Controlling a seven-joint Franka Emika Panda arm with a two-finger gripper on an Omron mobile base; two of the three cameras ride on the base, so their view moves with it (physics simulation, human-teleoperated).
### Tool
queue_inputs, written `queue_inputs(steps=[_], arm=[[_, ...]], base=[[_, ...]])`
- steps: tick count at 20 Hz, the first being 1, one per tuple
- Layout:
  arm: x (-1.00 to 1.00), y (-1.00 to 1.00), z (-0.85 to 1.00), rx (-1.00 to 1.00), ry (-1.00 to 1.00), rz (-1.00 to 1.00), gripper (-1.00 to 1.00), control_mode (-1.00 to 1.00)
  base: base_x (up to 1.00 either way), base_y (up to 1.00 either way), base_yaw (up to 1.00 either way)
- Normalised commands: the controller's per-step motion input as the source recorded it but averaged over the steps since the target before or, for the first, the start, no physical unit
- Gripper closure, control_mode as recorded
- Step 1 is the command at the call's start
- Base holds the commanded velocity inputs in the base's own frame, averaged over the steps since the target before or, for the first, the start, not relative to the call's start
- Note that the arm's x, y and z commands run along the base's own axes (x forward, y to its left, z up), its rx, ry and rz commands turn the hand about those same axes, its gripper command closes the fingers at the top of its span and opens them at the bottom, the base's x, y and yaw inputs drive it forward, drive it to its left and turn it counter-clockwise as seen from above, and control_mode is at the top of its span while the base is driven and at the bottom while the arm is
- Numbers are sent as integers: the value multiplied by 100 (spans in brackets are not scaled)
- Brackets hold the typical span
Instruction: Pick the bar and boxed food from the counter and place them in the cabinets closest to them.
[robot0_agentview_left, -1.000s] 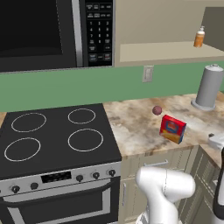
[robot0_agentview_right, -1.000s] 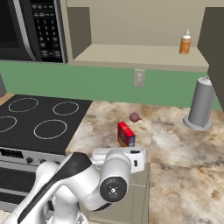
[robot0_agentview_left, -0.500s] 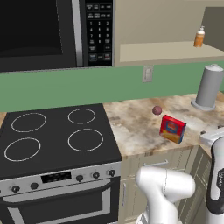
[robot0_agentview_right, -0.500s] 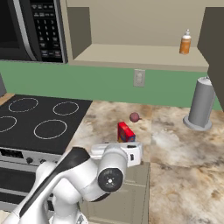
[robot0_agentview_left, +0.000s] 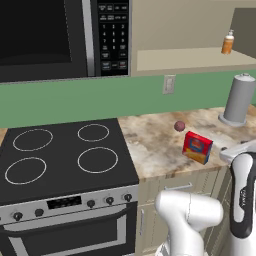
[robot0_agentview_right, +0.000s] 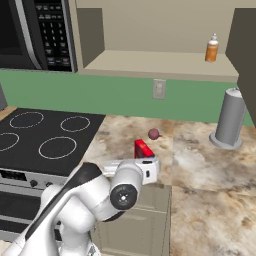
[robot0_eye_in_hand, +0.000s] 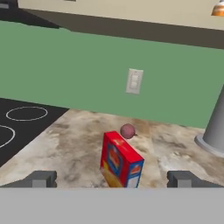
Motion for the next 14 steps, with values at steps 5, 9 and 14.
queue_inputs(steps=[5,9,14], arm=[[24,7,-10,0,0,0,-100,-100],[21,2,-11,0,3,0,-100,-100],[12,-1,-13,0,11,3,-100,-100]], base=[[0,0,0],[0,0,0],[0,0,0]])
